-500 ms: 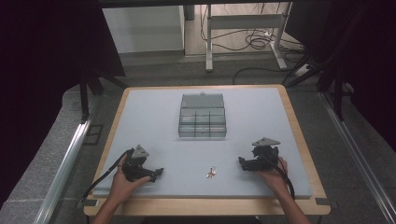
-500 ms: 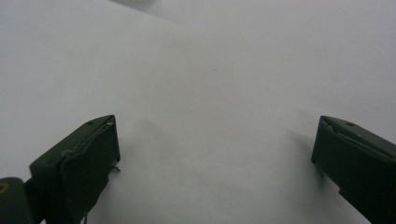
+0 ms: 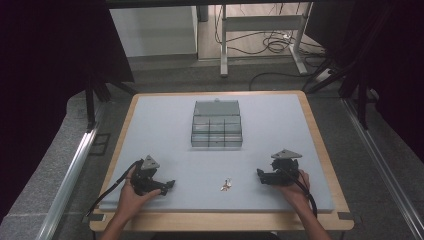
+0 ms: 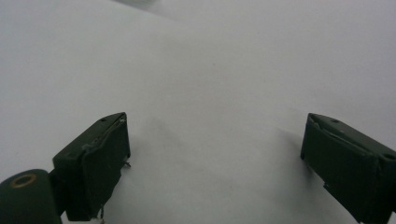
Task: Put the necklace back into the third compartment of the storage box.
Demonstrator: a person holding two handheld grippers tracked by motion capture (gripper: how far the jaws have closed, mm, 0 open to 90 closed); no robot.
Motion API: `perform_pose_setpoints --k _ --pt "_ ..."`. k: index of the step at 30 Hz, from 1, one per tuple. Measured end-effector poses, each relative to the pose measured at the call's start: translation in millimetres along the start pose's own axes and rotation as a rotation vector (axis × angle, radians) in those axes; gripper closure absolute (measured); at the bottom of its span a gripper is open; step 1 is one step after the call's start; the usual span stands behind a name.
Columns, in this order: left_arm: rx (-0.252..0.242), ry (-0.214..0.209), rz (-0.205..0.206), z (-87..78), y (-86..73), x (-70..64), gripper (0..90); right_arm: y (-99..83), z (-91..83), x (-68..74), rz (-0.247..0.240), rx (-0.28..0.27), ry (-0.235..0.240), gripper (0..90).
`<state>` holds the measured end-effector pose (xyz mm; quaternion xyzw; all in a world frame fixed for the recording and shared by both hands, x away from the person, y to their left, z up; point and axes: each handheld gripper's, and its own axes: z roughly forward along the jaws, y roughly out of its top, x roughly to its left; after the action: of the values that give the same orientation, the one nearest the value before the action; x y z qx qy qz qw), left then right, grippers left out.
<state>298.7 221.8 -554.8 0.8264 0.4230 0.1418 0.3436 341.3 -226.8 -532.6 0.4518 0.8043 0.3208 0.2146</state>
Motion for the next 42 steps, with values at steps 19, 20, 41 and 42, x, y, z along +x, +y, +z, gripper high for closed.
perform_pose_setpoints --k 19,20,41,42 --pt "0.001 -0.002 -0.002 0.2 0.1 0.3 0.0 1.3 -14.1 1.0 0.026 -0.063 0.049 15.7" --pt "0.001 -0.002 -0.002 0.2 0.1 0.2 0.0 1.8 -14.9 0.7 0.028 -0.067 0.052 16.1" --pt "0.002 -0.002 -0.002 0.2 0.1 0.3 0.0 31.1 -61.8 14.0 -0.019 -0.178 0.174 26.6" --pt "0.001 -0.002 -0.002 0.2 0.1 0.3 0.0 33.3 -64.0 17.2 -0.024 -0.173 0.188 27.4"
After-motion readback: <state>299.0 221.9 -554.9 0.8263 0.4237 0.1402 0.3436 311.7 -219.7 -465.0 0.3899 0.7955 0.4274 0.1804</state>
